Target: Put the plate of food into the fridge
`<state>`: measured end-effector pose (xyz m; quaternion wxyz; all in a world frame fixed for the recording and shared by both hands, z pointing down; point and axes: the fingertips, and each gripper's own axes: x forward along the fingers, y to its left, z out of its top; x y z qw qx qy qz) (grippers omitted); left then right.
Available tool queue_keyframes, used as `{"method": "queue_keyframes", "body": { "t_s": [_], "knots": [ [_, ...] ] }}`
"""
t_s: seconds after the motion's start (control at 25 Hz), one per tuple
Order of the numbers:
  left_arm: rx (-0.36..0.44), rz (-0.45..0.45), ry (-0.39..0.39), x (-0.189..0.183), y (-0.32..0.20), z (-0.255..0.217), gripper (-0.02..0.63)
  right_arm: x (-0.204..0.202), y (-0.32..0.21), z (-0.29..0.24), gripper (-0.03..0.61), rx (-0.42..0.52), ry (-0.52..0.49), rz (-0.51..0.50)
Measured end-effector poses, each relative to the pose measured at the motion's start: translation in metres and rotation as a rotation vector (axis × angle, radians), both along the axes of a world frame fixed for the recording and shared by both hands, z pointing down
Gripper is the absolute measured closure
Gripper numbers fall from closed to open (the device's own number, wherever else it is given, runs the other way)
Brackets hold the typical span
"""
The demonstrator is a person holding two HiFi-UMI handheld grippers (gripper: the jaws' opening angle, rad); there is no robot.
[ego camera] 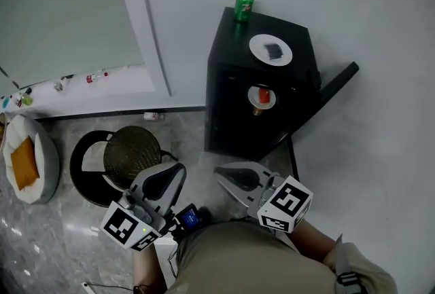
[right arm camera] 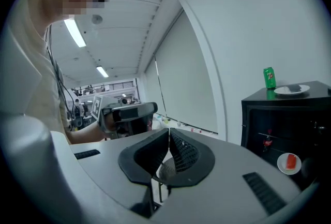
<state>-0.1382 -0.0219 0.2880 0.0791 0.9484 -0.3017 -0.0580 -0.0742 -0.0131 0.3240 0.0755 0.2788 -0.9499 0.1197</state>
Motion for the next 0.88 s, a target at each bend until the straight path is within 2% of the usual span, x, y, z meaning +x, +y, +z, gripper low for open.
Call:
{"method": "queue_keyframes", "body": {
  "t_s": [0.16, 0.48, 0.68, 0.88],
  "knots": [
    [0.021, 0.067, 0.003, -0.003, -0.017, 0.001, 0.601, -0.003, -0.013, 0.008, 0.555, -0.019, 0.023, 0.063],
    [-0.011, 0.177, 0.012, 0.013, -0.039, 0.013, 0.603, 0.015, -0.029, 0.012, 0.555, -0.023, 0.033, 0.168],
    [-0.016, 0.191, -0.015, 0.038, -0.048, 0.012, 0.601, 0.038, -0.037, 0.013, 0.555, -0.033, 0.01, 0.187],
    [-0.007, 0.165, -0.031, 0.058, -0.052, 0.004, 0.603, 0.064, -0.049, 0.015, 0.555, -0.055, -0.008, 0.173]
  ]
}}
